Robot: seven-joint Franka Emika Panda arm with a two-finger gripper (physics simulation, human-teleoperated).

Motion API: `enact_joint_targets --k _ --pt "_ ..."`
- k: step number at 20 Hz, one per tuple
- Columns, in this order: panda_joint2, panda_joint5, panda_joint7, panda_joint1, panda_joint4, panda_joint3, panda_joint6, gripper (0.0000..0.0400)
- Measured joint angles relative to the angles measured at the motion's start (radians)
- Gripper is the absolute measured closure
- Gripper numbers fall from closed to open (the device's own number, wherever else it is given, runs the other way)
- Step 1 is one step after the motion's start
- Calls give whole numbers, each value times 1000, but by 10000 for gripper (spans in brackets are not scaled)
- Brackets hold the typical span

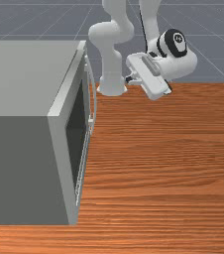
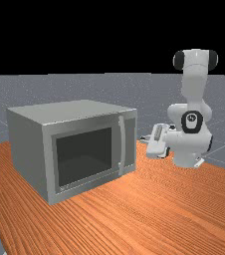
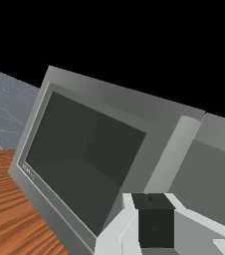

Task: Open the microwave

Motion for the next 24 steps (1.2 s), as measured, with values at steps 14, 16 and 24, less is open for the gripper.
enact_joint_targets --k 14,16,24 --pt "-22 -21 0 -63 -18 -68 41 90" --pt "-20 -26 0 -70 -21 -72 39 33" --pt "-11 26 0 -72 -5 -77 20 0"
